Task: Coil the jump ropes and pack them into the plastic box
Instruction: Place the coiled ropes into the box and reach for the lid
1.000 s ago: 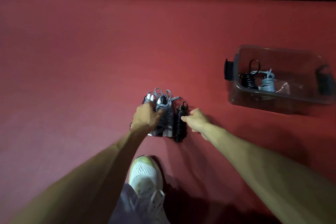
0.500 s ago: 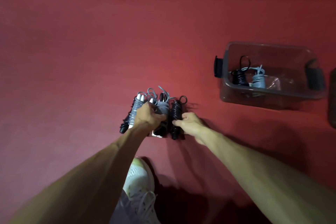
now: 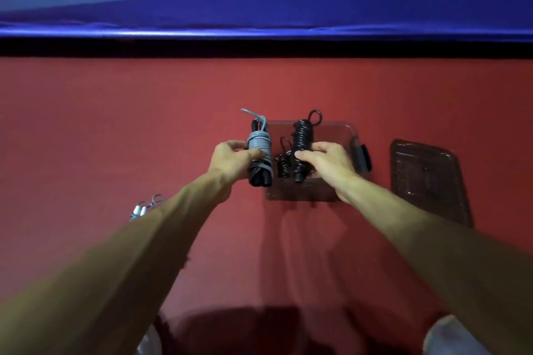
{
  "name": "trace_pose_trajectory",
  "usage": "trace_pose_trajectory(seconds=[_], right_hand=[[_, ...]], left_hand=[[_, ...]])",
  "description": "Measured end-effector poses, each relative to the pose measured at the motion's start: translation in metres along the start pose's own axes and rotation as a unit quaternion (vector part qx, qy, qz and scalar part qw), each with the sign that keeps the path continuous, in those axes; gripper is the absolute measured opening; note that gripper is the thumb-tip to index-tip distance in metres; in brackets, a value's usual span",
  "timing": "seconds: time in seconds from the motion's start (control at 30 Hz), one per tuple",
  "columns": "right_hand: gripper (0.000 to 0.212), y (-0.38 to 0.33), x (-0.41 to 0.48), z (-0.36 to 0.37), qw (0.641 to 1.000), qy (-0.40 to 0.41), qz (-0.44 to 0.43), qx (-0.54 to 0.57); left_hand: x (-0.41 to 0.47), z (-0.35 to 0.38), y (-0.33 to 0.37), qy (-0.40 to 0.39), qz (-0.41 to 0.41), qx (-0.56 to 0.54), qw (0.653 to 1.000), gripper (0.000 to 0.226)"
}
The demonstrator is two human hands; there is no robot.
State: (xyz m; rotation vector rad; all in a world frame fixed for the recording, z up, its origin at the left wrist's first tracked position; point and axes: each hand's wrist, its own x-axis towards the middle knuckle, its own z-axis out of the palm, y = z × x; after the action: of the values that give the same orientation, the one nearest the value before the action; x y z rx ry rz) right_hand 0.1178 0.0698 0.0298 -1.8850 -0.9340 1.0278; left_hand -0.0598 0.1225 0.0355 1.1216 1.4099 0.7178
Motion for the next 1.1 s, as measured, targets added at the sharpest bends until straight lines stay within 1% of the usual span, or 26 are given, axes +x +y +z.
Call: trace_pose_trajectory(seconds=[0.03, 0.1, 0.13, 0.23, 0.37, 0.43, 0.53, 0.57, 0.63, 0.67, 0.7, 0.8, 0.97, 1.1], right_hand=[[0.035, 0.005, 0.007, -0.009, 1.000, 0.018, 0.006, -0.004], [0.059, 0.015, 0.022, -0.022, 0.999, 0.043, 0.024, -0.004], [0.065, 0.019, 0.029, -0.027, 0.998, 0.052, 0.034, -0.003], [0.055, 0.033, 0.054, -0.039, 0.997, 0.066, 0.045, -0.016], [0.049, 0.051, 0.082, -0.043, 0.994, 0.081, 0.062, -0.046], [0.049, 0.057, 0.090, -0.043, 0.991, 0.091, 0.070, -0.063], [0.049, 0.061, 0.093, -0.041, 0.988, 0.086, 0.078, -0.106], [0.045, 0.060, 0.094, -0.039, 0.985, 0.080, 0.081, -0.128], [0.029, 0.058, 0.095, -0.036, 0.979, 0.076, 0.082, -0.167], [0.025, 0.056, 0.094, -0.035, 0.977, 0.077, 0.080, -0.182], [0.026, 0.053, 0.093, -0.033, 0.975, 0.079, 0.075, -0.191], [0.034, 0.049, 0.087, -0.030, 0.976, 0.077, 0.067, -0.193], [0.034, 0.039, 0.065, -0.019, 0.982, 0.080, 0.031, -0.168], [0.033, 0.025, 0.037, 0.007, 0.987, 0.055, -0.018, -0.151]], left_hand=[[0.005, 0.012, 0.001, -0.007, 0.001, 0.009, 1.000, 0.028], [0.018, 0.033, 0.000, -0.016, 0.000, 0.028, 0.999, 0.027], [0.025, 0.044, 0.000, -0.020, -0.001, 0.038, 0.999, 0.027], [0.049, 0.071, 0.000, -0.038, -0.005, 0.067, 0.997, 0.020], [0.076, 0.093, -0.006, -0.043, -0.012, 0.104, 0.994, 0.019], [0.082, 0.101, -0.014, -0.050, -0.023, 0.112, 0.992, 0.021], [0.084, 0.115, -0.021, -0.074, -0.038, 0.105, 0.991, 0.031], [0.084, 0.119, -0.022, -0.087, -0.048, 0.092, 0.991, 0.034], [0.084, 0.126, -0.020, -0.113, -0.059, 0.074, 0.989, 0.032], [0.085, 0.127, -0.019, -0.121, -0.059, 0.076, 0.988, 0.028], [0.084, 0.127, -0.018, -0.122, -0.055, 0.082, 0.988, 0.025], [0.082, 0.119, -0.017, -0.104, -0.039, 0.097, 0.989, 0.020], [0.066, 0.086, -0.018, -0.061, 0.000, 0.090, 0.994, 0.019], [0.039, 0.044, -0.021, -0.027, 0.030, 0.071, 0.997, 0.023]])
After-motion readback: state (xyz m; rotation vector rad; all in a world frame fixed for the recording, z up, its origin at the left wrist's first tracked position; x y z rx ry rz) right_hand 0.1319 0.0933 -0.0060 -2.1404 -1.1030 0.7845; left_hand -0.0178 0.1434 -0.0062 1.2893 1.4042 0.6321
